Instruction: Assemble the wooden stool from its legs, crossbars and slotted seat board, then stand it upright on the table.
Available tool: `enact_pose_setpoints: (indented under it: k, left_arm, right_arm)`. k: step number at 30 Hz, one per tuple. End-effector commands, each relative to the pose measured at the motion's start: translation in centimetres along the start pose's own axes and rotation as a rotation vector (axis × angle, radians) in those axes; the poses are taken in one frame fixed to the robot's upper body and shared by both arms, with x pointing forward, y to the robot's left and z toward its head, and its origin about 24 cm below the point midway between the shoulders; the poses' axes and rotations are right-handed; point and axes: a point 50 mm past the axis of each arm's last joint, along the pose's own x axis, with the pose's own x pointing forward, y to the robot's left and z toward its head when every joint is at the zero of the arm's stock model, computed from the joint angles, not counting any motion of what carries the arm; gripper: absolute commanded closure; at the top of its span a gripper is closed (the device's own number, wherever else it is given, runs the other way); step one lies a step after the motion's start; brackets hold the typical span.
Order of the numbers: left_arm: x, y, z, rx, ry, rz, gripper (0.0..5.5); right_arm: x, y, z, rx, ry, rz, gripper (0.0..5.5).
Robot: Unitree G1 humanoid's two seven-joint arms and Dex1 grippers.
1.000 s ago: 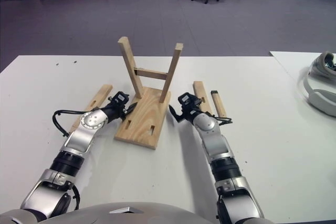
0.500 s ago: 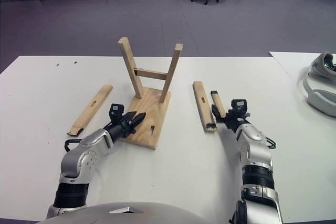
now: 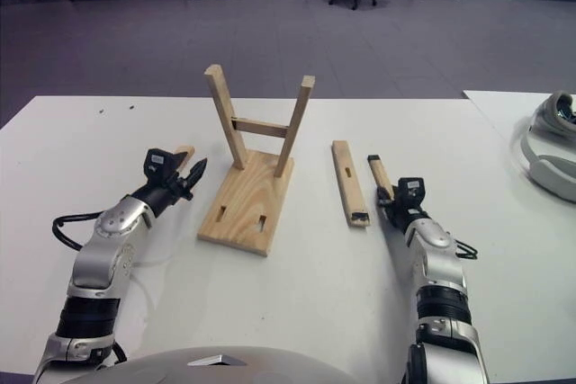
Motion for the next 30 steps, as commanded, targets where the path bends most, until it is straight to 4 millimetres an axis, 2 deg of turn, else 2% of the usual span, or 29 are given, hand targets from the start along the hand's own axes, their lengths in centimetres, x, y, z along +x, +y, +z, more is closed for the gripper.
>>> enact_pose_setpoints:
  k: [1, 2, 3, 4, 6, 9, 11, 13, 20, 25, 30]
  left_arm:
    - [0.3, 1.8, 3.3, -0.143, -0.139, 0.014, 2.98]
    - [0.4, 1.9, 4.6, -0.201, -0.186, -0.021, 2.98]
    - [0.7, 1.2, 6.8, -0.289, -0.258, -0.099, 2.98]
    - [0.9, 0.5, 8.7, -0.355, -0.308, -0.174, 2.98]
    - [1.3, -1.6, 12.3, -0.475, -0.386, -0.349, 2.98]
    - [1.8, -4.4, 16.0, -0.590, -0.426, -0.557, 2.98]
    - [2.2, -5.9, 18.0, -0.662, -0.434, -0.660, 2.98]
    - [2.4, -6.5, 18.9, -0.712, -0.428, -0.705, 2.98]
    - [1.8, -6.2, 20.0, -0.800, -0.440, -0.731, 2.98]
    - [1.8, -6.1, 20.0, -0.811, -0.438, -0.738, 4.04]
    - [2.0, -5.6, 19.2, -0.792, -0.418, -0.712, 4.85]
  right_arm:
    - [-0.1, -0.2, 3.3, -0.115, -0.174, -0.053, 4.20]
    - [-0.4, -0.4, 5.5, -0.157, -0.274, -0.085, 4.20]
    - [-1.2, 0.2, 9.4, -0.256, -0.449, -0.102, 4.20]
    - [-2.1, 1.3, 12.5, -0.329, -0.591, -0.090, 4.20]
    - [-4.3, 5.5, 17.5, -0.468, -0.838, 0.029, 4.20]
    - [-7.1, 11.9, 20.6, -0.566, -1.032, 0.263, 4.20]
    - [-8.9, 15.6, 21.3, -0.595, -1.112, 0.417, 4.20]
    - [-9.7, 17.1, 21.3, -0.597, -1.127, 0.485, 4.20]
    - [-9.6, 17.2, 20.6, -0.625, -1.081, 0.518, 4.20]
    - [-9.6, 17.3, 20.4, -0.592, -1.069, 0.545, 4.20]
    - [-10.2, 17.3, 20.7, -0.508, -1.065, 0.595, 4.20]
